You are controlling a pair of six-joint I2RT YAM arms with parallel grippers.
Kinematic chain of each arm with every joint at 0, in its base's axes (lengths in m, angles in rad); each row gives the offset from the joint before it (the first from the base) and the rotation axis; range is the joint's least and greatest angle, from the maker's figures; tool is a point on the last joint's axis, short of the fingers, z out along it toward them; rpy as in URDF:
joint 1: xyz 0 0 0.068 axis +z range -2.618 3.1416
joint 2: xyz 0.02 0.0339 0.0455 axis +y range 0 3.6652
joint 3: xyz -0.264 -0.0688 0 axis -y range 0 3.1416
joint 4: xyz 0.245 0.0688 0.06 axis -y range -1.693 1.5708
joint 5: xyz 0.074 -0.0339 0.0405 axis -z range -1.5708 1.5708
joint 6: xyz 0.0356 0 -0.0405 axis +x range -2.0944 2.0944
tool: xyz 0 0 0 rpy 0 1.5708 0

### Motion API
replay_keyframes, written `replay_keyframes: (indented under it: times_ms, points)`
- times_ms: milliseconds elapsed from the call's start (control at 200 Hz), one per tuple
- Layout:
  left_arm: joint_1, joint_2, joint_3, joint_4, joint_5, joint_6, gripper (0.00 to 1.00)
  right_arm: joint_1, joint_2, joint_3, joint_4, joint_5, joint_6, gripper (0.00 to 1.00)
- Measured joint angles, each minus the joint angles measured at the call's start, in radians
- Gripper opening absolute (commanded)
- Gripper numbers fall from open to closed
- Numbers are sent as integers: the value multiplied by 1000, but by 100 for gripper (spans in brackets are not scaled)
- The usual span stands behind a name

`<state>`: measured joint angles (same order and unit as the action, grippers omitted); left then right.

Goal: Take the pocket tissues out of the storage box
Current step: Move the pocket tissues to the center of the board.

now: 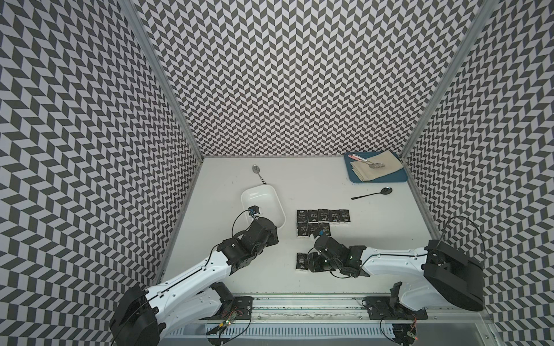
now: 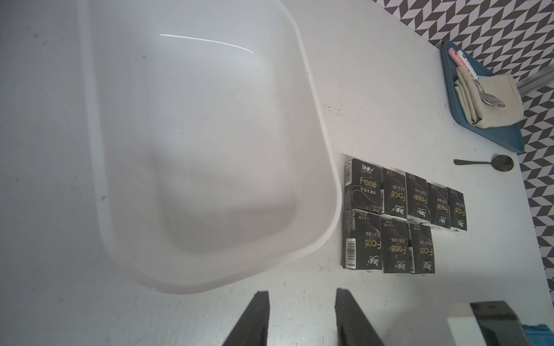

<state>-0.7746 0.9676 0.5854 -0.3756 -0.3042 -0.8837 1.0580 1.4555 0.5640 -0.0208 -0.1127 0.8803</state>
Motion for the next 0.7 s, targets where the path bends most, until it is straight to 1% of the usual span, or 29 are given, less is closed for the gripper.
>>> replay_keyframes:
  times_ms: [60, 205, 356, 491, 616, 701]
  points:
    - [6, -6, 0, 0, 0, 1, 41, 0, 0, 0, 2, 2, 3, 17]
    - [18, -9, 0, 0, 3, 6, 41, -1, -4, 0, -6, 19, 1, 12]
    - [23, -5, 0, 0, 7, 16, 41, -23, -41, -16, -34, 39, -2, 10]
    - [24, 6, 0, 1, 12, 23, 41, -76, -109, -69, -85, 55, -9, 10]
    - [26, 18, 0, 4, 14, 27, 41, -150, -183, -120, -143, 62, -32, 9]
    - [28, 25, 0, 8, 15, 29, 41, -201, -246, -143, -186, 67, -52, 12]
